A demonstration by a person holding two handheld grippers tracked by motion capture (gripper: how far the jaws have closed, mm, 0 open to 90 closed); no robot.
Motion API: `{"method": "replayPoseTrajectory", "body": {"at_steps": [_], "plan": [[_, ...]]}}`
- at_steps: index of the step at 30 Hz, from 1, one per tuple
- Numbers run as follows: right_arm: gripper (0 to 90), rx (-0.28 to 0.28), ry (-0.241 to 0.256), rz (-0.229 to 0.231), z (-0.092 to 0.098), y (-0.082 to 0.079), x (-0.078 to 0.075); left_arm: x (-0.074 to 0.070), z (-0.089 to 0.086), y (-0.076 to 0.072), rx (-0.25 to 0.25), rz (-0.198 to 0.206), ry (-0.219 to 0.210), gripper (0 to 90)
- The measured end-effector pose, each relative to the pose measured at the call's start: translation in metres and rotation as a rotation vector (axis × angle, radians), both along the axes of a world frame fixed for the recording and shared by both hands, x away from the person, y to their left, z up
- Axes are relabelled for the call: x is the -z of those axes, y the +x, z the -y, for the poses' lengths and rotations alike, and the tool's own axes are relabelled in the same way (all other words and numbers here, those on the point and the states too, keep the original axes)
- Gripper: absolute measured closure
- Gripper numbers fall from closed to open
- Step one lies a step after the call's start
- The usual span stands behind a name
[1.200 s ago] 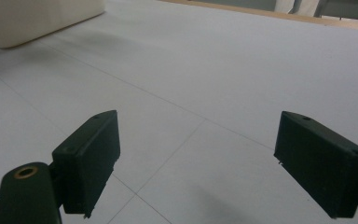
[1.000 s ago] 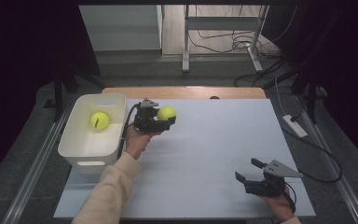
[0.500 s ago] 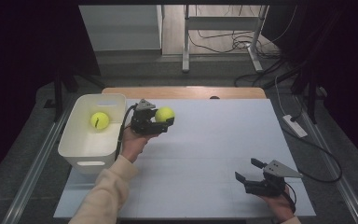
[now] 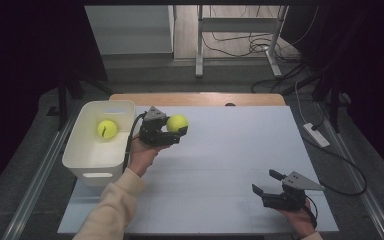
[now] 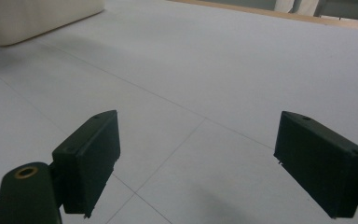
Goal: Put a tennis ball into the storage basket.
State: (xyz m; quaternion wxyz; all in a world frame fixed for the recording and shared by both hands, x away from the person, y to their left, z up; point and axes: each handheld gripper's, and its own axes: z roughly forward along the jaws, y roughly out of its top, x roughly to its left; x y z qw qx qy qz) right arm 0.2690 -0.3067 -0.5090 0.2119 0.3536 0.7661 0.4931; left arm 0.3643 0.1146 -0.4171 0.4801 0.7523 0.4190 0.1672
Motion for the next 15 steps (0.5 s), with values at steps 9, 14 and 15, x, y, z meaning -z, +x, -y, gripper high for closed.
{"method": "replayPoseTrajectory", "body": {"at_steps": [9, 14, 15], "plan": [[14.4, 0.005, -0.004, 0.0, -0.0003, 0.0001, 0.0, -0.0061, -0.003, -0.0073, 0.011, 0.018, -0.018, 27.1], [14.4, 0.006, -0.005, 0.001, -0.0006, 0.0, 0.0, -0.0082, -0.0053, -0.0096, 0.01, 0.025, -0.021, 27.0], [14.4, 0.006, -0.005, 0.001, -0.0006, 0.0, 0.0, -0.0087, -0.0058, -0.0102, 0.007, 0.027, -0.02, 27.1]]}}
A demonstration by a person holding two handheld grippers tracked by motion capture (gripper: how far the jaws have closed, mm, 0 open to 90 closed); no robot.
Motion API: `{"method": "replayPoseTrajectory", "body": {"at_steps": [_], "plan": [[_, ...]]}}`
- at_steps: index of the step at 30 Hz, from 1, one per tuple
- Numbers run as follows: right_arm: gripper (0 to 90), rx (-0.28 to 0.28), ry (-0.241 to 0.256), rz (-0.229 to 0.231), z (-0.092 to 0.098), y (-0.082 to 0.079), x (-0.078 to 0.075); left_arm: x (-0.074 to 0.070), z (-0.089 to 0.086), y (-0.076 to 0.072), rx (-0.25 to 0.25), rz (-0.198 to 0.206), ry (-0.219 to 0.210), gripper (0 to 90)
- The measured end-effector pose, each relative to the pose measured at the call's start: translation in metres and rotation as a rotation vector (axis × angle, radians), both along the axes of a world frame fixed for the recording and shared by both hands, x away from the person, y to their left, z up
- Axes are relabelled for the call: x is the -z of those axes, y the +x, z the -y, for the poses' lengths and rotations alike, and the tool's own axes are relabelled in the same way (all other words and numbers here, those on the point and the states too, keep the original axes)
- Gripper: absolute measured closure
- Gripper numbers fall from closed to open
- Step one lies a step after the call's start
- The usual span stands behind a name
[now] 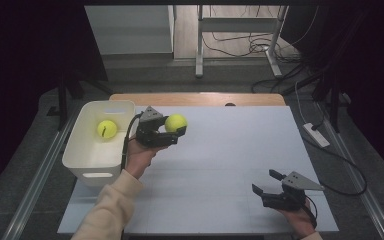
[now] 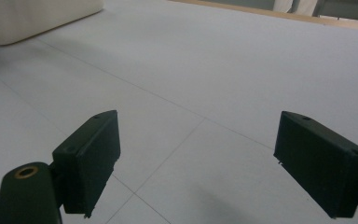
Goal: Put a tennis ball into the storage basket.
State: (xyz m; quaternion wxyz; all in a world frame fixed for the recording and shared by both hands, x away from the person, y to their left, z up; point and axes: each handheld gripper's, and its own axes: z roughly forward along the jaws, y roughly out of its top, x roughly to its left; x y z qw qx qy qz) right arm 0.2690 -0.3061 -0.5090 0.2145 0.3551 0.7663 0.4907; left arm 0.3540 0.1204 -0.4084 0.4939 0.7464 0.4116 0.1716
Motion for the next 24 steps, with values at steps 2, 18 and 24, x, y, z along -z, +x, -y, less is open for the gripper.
{"method": "replayPoseTrajectory", "body": {"at_steps": [2, 18, 24], "plan": [[14.3, 0.0, 0.0, 0.001, 0.0, 0.0, 0.0, -0.001, -0.001, -0.001, 0.0, 0.005, 0.0, 27.1], [14.4, 0.002, -0.003, 0.0, 0.0, 0.0, 0.0, -0.013, -0.011, -0.016, 0.002, 0.047, -0.02, 27.1], [14.4, 0.002, -0.005, 0.002, 0.0, 0.0, 0.0, -0.016, -0.016, -0.019, -0.001, 0.052, -0.026, 27.0]]}}
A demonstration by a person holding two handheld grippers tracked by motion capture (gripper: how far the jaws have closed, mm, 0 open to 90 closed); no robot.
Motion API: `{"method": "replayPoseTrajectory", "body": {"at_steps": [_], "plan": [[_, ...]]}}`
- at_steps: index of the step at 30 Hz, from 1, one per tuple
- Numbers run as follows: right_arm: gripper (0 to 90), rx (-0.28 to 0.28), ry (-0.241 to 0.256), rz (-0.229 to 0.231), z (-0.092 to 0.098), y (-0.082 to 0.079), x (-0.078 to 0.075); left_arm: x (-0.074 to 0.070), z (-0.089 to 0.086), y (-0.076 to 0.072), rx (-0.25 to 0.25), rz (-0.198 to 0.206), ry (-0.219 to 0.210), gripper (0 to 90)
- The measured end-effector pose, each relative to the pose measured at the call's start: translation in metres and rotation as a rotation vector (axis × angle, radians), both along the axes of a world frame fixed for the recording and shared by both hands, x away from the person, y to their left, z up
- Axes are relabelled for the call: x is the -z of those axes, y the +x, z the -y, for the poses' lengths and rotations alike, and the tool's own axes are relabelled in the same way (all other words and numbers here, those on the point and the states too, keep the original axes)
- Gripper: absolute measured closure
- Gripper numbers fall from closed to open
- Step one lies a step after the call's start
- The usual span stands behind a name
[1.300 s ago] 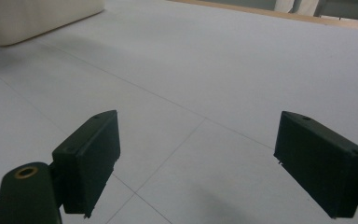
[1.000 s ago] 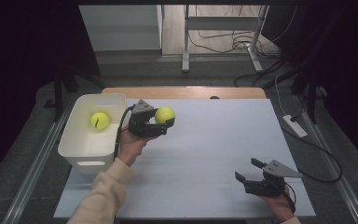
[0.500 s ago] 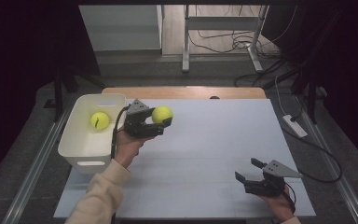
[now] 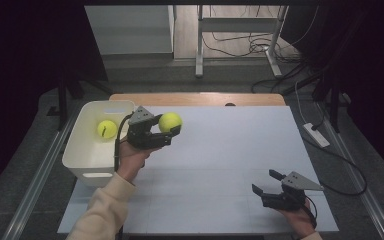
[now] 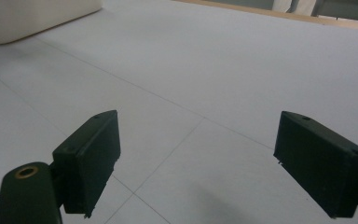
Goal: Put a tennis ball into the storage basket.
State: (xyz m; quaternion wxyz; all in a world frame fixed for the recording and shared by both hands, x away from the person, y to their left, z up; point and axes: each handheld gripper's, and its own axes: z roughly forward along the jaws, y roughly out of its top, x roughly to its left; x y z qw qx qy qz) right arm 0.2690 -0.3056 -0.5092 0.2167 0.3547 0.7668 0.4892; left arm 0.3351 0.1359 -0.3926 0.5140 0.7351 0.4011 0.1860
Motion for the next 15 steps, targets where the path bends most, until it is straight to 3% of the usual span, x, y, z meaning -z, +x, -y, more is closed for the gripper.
{"method": "replayPoseTrajectory", "body": {"at_steps": [15], "plan": [[14.4, 0.005, 0.004, -0.001, 0.0, 0.0, 0.0, -0.003, -0.012, -0.005, -0.019, 0.006, -0.015, 27.0]]}}
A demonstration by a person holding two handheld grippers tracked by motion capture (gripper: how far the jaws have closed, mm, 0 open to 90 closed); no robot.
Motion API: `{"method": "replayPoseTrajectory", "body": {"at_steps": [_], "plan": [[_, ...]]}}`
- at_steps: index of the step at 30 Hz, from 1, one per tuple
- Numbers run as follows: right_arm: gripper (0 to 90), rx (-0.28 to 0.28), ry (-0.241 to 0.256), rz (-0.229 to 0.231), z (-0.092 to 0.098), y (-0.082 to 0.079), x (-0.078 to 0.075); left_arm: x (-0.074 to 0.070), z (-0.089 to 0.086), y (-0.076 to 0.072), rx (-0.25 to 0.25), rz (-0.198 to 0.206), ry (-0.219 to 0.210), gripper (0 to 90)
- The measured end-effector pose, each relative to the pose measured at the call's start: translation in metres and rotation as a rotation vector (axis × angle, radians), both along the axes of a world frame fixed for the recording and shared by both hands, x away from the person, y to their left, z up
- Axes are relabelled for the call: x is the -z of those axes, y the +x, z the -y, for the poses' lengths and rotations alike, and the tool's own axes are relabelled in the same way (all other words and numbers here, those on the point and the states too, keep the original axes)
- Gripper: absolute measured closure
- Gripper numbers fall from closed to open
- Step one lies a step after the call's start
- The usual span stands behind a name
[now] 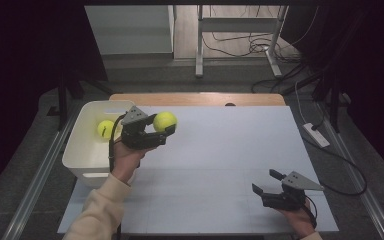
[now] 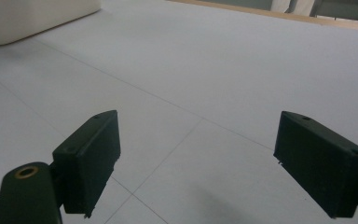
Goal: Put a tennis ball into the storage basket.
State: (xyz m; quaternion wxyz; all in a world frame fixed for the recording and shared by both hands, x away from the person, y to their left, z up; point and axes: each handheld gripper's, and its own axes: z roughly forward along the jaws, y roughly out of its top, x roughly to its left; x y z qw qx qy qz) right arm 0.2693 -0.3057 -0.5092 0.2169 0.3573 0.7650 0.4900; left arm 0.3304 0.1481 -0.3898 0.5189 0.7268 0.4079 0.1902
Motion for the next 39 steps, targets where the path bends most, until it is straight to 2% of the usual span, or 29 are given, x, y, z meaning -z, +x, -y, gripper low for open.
{"method": "replayPoseTrajectory", "body": {"at_steps": [16, 39], "plan": [[14.4, 0.0, -0.001, 0.002, 0.0, 0.0, 0.0, -0.008, -0.013, -0.007, -0.022, 0.02, -0.007, 27.0], [14.4, 0.002, -0.001, 0.004, 0.0, -0.001, 0.0, -0.012, -0.032, -0.011, -0.066, 0.034, -0.014, 27.0]]}}
